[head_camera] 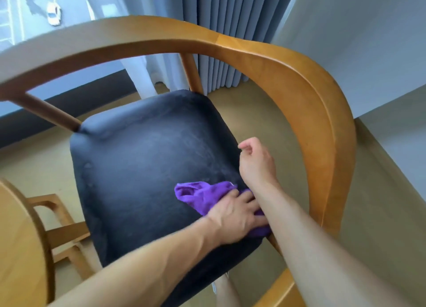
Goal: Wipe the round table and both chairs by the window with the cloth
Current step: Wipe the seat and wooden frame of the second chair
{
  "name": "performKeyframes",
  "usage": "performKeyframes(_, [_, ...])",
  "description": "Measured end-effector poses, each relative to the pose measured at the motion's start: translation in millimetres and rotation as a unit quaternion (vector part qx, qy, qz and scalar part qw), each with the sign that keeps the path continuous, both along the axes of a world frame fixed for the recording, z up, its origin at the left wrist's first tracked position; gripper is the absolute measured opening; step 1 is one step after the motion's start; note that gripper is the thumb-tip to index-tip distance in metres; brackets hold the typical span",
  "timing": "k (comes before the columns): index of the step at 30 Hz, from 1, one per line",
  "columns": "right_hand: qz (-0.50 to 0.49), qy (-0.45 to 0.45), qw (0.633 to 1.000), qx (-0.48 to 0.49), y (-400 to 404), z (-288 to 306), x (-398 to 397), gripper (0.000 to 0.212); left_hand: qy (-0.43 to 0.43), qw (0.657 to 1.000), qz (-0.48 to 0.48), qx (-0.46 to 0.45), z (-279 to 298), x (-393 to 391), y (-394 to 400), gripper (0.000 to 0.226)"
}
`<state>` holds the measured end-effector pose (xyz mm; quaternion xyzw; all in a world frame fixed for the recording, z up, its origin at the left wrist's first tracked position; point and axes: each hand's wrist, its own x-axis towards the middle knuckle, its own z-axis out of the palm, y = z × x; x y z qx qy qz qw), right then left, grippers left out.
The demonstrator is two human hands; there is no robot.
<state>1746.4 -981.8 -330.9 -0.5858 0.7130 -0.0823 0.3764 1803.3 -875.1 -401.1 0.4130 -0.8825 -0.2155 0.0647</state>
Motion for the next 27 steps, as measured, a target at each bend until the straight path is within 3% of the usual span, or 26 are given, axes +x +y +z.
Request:
performKeyframes(3, [0.04, 0.029, 0.999, 0.018, 2.3, -10.3, -1.6, 0.03, -0.107, 0.991, 0.036, -0.071, 0.7, 73.7, -40.2, 0.047])
performKeyframes(6, [0.038, 0.031, 0.998, 0.036, 8.2, -21.1, -6.8, 0.033, -0.205, 0.946, 0.235, -0.091, 6.3, 174.2, -73.0, 0.043])
performKeyframes(9, [0.05, 0.021, 0.994, 0.095, 12.5, -31.1, -9.2, 0.038, -0.248, 0.849, 0.462, -0.066, 4.7, 242.4, -64.9, 0.04])
performKeyframes(11, [0.063, 0.014, 0.99, 0.127, 12.6, -36.6, -10.0, 0.041, -0.214, 0.77, 0.601, 0.001, 5.7, 234.7, -59.8, 0.043])
performKeyframes(13, [0.068, 0.007, 0.986, 0.15, 11.6, -39.8, -8.7, 0.043, -0.176, 0.735, 0.654, 0.04, 8.4, 194.2, -61.3, 0.04])
performKeyframes(15, [0.044, -0.005, 0.984, 0.174, 6.4, -39.1, -4.9, 0.047, -0.137, 0.767, 0.623, 0.069, 12.7, 133.2, -57.1, 0.039])
performKeyframes(18, [0.002, -0.003, 0.981, 0.194, -8.2, -41.0, 1.0, 0.061, -0.096, 0.872, 0.473, 0.083, 18.0, 28.3, -25.4, 0.051])
performKeyframes(21, [0.04, 0.115, 0.977, 0.173, -15.9, -48.2, -4.0, 0.062, -0.053, 0.941, 0.31, 0.128, 12.8, -27.8, 15.6, 0.045])
performKeyframes(25, [0.054, 0.156, 0.982, 0.096, -7.1, -49.5, -8.5, 0.039, -0.077, 0.98, 0.167, 0.076, 8.2, 28.8, 10.8, 0.026])
performKeyframes(27, [0.078, 0.137, 0.985, 0.071, -2.1, -51.7, -1.6, 0.032, -0.102, 0.976, 0.193, 0.017, 5.7, 91.0, -1.4, 0.026])
